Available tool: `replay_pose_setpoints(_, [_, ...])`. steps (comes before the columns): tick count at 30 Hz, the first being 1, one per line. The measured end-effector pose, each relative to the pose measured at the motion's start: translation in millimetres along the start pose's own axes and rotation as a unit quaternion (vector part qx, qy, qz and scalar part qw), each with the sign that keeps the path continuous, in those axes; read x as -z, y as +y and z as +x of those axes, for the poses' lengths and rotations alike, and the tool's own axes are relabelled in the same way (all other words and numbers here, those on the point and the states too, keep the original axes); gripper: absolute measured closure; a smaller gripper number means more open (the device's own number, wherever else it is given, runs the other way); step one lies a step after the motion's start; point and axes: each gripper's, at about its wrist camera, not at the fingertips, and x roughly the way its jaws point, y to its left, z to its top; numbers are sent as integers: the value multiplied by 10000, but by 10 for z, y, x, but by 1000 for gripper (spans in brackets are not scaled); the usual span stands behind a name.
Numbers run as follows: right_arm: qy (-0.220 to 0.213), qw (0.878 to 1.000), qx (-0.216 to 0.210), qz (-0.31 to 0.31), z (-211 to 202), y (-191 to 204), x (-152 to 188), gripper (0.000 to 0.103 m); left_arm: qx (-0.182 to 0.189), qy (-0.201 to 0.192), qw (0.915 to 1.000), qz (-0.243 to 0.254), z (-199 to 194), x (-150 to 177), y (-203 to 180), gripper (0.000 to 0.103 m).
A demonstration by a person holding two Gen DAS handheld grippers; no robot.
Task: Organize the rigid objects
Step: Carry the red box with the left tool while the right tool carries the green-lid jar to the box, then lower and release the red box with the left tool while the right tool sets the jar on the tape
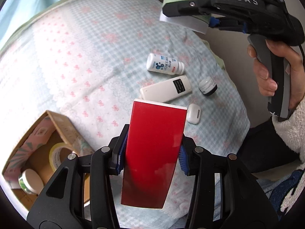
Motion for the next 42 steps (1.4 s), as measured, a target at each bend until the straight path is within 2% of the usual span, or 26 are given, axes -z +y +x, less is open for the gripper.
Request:
replay_pose_setpoints(6, [120,9992,-259,-280,-61,849,157,37,-117,-417,9959,-800,-573,504,529,62])
replay_pose_setpoints(12, [385,9968,-537,-459,91,1688,441,37,-483,-658,9874,-1359,-1100,1076,1159,62])
replay_pose_setpoints(19, [620,9951,-578,-512,341,2398,797,37,-708,-697,9788,-1788,-1365,1667,1897,62])
replay_pose_setpoints(25, [904,9950,-284,-317,656,2654,1074,37,-756,-530,9776,-1889,-1274,1979,2390,62])
replay_pose_setpoints(32, [1195,9918,309,-342,1084,2712,1321,37,-700,-433,9774,-1950,-982,2081,2708,62])
replay_pose_setpoints(35, [1263,9866,826,-623,1267,2724,1401,37,-736,-427,9794,-1834,-878,2076,2769,62])
replay_pose_setpoints(42, [1451,9820,977,-708,1645,2637,1465,37,-729,-258,9886,-1294,-639,1998,2771,62])
